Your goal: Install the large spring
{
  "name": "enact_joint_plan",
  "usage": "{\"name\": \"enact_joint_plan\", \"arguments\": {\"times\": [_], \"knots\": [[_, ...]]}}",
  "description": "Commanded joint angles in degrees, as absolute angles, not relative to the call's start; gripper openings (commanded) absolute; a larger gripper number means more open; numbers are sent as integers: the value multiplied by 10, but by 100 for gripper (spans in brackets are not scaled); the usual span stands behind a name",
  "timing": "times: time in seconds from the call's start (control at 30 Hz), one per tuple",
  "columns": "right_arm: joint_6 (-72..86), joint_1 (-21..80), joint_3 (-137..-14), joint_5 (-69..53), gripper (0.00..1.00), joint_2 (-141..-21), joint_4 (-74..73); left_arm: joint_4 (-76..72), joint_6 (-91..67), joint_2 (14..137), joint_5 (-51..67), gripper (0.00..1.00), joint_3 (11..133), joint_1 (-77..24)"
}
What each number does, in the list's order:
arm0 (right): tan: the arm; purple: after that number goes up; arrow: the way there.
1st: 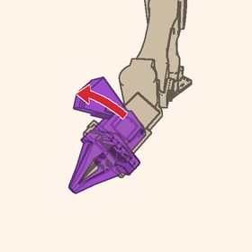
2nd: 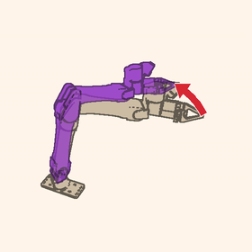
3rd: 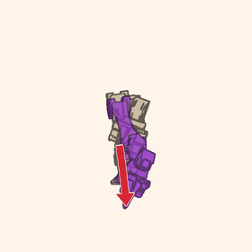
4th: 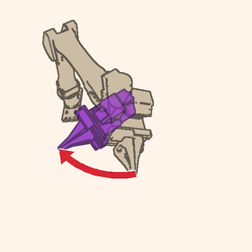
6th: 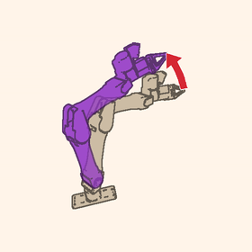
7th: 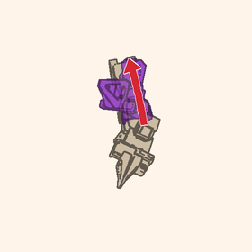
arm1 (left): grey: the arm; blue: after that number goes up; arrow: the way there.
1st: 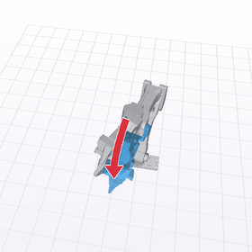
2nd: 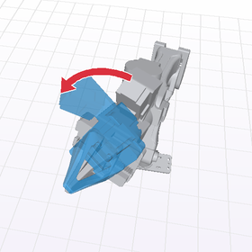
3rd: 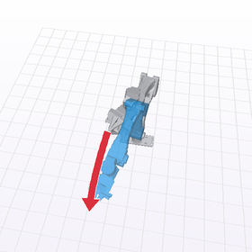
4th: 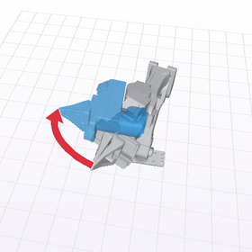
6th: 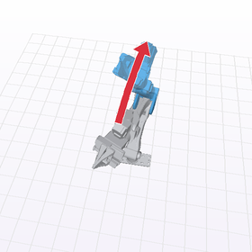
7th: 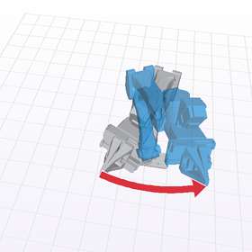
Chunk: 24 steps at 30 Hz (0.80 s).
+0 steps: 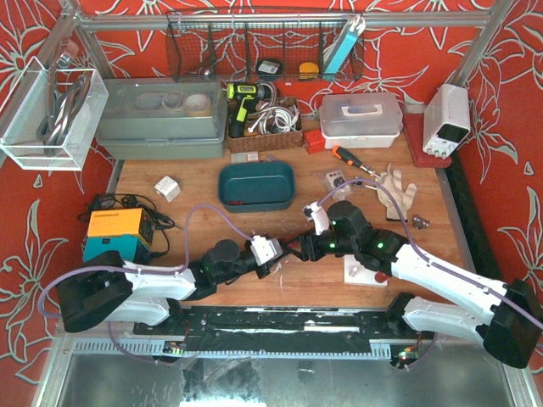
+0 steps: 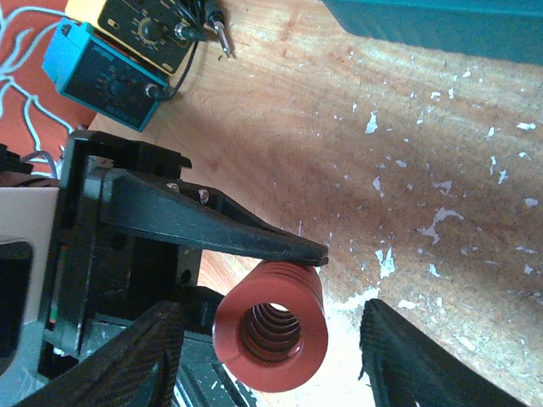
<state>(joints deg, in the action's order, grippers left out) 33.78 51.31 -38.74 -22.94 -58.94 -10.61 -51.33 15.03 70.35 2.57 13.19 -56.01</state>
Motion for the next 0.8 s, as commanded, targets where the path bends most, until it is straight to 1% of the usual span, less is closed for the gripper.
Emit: {"name": "enact_joint_plan", "arguments": {"times": [0.0, 0.07, 0.13, 0.23, 0.27, 0.37, 0.4, 0.43, 0.5, 0.53, 0.57, 0.67, 0.7, 0.77], "knots": [[332, 524, -406, -223, 58, -603, -97, -535, 158, 692, 28, 6, 145, -566], [334, 526, -407, -224, 54, -609, -92, -534, 164, 692, 28, 6, 145, -570], [335, 527, -407, -223, 48, -613, -92, -531, 170, 692, 26, 6, 147, -575], [331, 527, -407, -218, 35, -616, -96, -531, 173, 691, 23, 6, 147, -577], [330, 528, -406, -216, 29, -615, -97, -531, 174, 690, 23, 7, 147, -577], [326, 528, -405, -211, 18, -609, -100, -531, 174, 688, 20, 11, 146, -579], [325, 528, -404, -209, 15, -605, -100, -531, 174, 687, 18, 14, 145, -579], [325, 528, -405, -204, 11, -602, -104, -531, 173, 685, 16, 18, 145, -579], [326, 528, -405, -190, 1, -595, -114, -529, 172, 683, 7, 31, 145, -579], [325, 528, -407, -181, 0, -588, -123, -528, 171, 681, 1, 38, 145, -579], [326, 528, -407, -171, 0, -581, -133, -526, 170, 681, -5, 47, 146, -579], [330, 528, -408, -121, 0, -551, -176, -516, 161, 677, -33, 61, 150, -579], [333, 527, -407, -98, 0, -537, -193, -513, 157, 676, -43, 69, 152, -579], [336, 527, -409, -53, 0, -509, -233, -507, 151, 676, -64, 92, 155, -579]]}}
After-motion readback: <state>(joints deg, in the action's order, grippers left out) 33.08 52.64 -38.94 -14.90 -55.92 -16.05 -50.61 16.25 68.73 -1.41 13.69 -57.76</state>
